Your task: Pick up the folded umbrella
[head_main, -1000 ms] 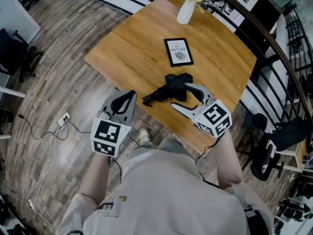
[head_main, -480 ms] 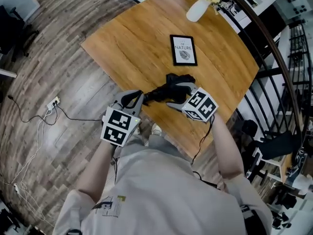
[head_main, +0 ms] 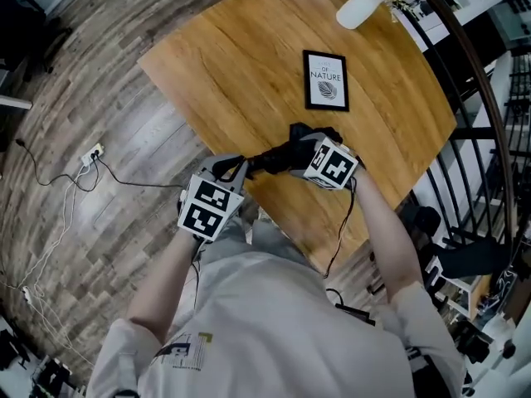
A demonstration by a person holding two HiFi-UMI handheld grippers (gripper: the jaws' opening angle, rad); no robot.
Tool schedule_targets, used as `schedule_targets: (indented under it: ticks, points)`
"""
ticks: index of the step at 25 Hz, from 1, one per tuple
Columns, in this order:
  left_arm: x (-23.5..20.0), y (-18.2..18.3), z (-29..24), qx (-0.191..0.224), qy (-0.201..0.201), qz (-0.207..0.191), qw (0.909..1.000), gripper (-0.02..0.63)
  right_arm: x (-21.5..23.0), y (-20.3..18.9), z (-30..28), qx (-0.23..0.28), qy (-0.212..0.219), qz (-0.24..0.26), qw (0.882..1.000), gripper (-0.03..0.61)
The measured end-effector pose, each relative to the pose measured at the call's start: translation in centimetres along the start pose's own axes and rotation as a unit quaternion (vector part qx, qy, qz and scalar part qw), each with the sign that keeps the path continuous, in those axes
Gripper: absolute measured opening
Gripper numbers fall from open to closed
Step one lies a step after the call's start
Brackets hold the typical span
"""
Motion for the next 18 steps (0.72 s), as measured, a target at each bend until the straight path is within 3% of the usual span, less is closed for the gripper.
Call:
schedule_targets:
  ticks: [4,13,18]
  points:
    - [0.7,-0.9,-1.8,-0.019,-0.013,0.004,0.9997,0.025,1.9,-1.5,-2.0,-0.043,0.007,0.026,0.999,0.347]
    - [2.2,-3.7,-3.2,-0.053,-0.013,0.013,0.9984,0.025,3.0,-1.6,-5.1,-0.07,-0.002,0.073,0.995,0.367]
    - [2.8,-3.3,-2.5,-0.05,-0.012,0.009,0.9986,0.025,3.6,-2.6,-7.8,-0.137,-0.053,0.168,0.975,0.365]
Point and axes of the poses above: the fingertips, and each gripper's own axes: z backward along the fingers, x to its right, y out of its top, the point moved 2 cm from there along z, backward along the fingers, and after that the axes turned 5 degrees about y, right-handed, at the moved point
